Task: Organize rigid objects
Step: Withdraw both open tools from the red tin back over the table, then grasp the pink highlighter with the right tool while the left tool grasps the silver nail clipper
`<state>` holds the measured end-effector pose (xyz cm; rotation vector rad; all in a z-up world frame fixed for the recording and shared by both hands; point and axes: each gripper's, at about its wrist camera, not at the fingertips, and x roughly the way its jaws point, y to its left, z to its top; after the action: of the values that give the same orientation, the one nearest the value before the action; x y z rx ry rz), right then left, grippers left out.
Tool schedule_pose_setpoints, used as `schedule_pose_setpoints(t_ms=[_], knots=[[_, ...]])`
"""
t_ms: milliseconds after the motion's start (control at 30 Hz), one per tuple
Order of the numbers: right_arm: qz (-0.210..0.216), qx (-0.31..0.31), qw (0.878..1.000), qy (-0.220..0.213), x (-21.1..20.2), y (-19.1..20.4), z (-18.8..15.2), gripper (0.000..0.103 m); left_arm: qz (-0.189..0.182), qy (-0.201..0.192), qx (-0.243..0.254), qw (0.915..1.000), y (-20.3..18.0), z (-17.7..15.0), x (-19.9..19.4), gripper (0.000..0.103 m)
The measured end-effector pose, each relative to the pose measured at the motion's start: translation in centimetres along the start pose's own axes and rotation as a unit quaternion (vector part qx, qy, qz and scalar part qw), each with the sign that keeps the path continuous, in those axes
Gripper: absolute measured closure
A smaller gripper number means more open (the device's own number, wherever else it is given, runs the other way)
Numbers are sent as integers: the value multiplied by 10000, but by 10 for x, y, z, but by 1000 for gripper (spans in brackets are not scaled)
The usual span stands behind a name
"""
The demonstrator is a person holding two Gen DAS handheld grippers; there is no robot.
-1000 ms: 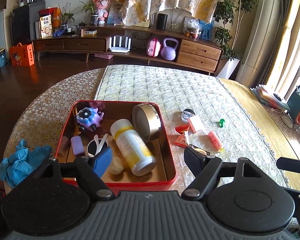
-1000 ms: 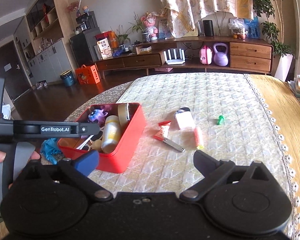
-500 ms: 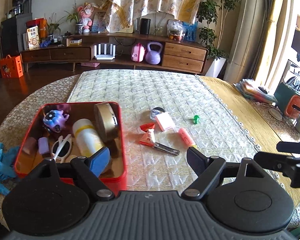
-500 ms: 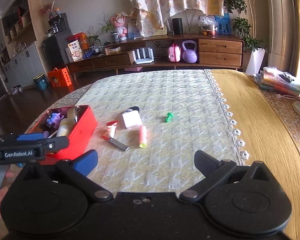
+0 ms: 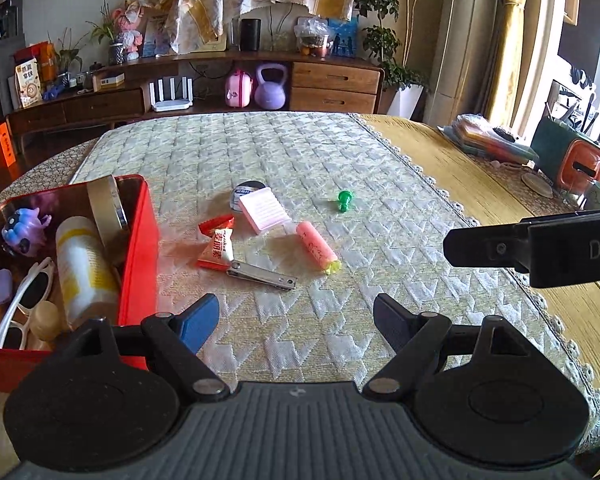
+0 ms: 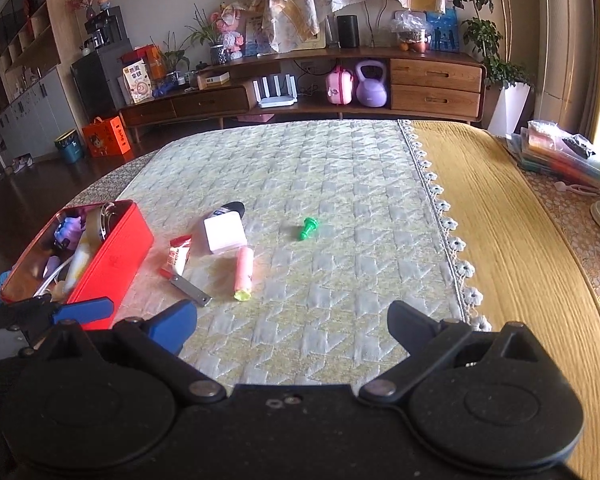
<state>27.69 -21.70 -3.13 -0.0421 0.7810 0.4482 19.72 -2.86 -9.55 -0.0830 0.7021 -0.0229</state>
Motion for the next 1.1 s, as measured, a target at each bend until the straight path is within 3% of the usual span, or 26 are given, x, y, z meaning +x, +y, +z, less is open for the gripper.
schedule_pose_setpoints(t_ms=[233,567,933,1033,1100], knots=[[119,-91,9997,212,34,2,6,3,-95,67,43,9999,5,-3,27,19],[313,-249,9979,514,78,11,21,15,-148,36,184,9997,10,0,55,19],[447,-308,9955,781,117,26,33,33,-173,15,181,9997,16,2,73,19],[461,-285,9951,832,126,28,33,43,-166,-26,200,9997,16,2,75,19],[435,-320,9953,806,129,30,33,46,-108,-61,285,9995,15,1,76,23]])
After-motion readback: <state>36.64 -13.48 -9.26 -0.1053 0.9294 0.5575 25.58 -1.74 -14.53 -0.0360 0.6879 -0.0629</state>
